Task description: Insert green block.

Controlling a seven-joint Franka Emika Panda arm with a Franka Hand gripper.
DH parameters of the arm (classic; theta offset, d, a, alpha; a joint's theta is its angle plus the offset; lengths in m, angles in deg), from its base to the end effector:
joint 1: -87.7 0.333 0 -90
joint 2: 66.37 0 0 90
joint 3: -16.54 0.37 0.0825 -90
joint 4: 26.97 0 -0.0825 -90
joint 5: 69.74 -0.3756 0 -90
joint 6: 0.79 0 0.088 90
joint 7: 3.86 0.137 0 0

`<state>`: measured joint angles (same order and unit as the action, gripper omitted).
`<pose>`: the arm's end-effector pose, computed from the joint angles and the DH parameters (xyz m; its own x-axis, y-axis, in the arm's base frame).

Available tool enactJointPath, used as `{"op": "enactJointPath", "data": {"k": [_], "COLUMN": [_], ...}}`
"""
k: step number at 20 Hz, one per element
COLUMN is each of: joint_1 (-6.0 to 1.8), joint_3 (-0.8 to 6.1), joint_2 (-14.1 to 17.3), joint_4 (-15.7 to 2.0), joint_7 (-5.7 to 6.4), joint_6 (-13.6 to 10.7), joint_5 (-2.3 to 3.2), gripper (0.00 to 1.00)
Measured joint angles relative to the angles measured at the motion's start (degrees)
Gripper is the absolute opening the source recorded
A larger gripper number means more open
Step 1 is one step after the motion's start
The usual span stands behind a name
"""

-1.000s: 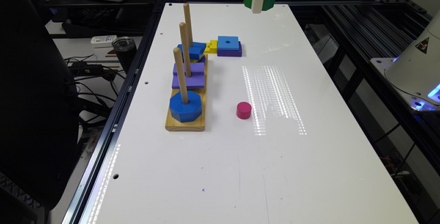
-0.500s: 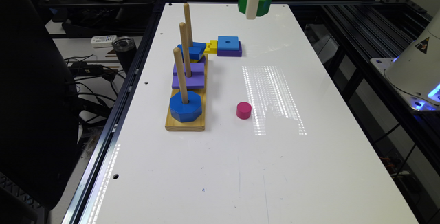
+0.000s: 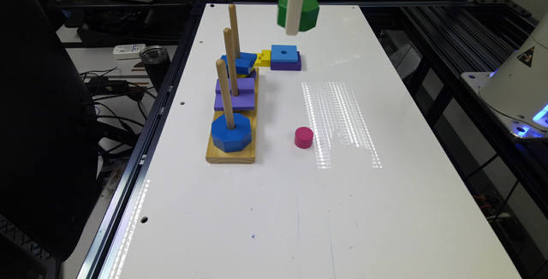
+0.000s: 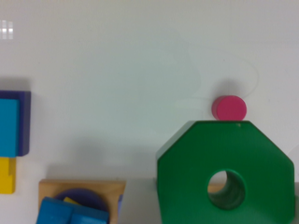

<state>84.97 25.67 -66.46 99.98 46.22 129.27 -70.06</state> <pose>0.5241 0.0591 0.4119 0.7199 -0.6933 0.0326 -0.6919 -0.7206 -0.0455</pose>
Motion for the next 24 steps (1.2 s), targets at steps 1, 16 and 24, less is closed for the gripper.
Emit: {"op": "enactJointPath", "data": {"k": [1,16,24], "joint_1": [0.00,0.19,0.66], "joint_3": [0.28,3.82,4.46], "joint_2": [0.6,8.3,10.6], "joint_4": [-0.61,-9.43,-12.23], "joint_7": [0.32,4.30,5.58], "joint_6": [0.0,-0.2,-0.4], "joint_5": [0.03,0.92,1.44], "gripper": [0.00,0.00,0.00]}}
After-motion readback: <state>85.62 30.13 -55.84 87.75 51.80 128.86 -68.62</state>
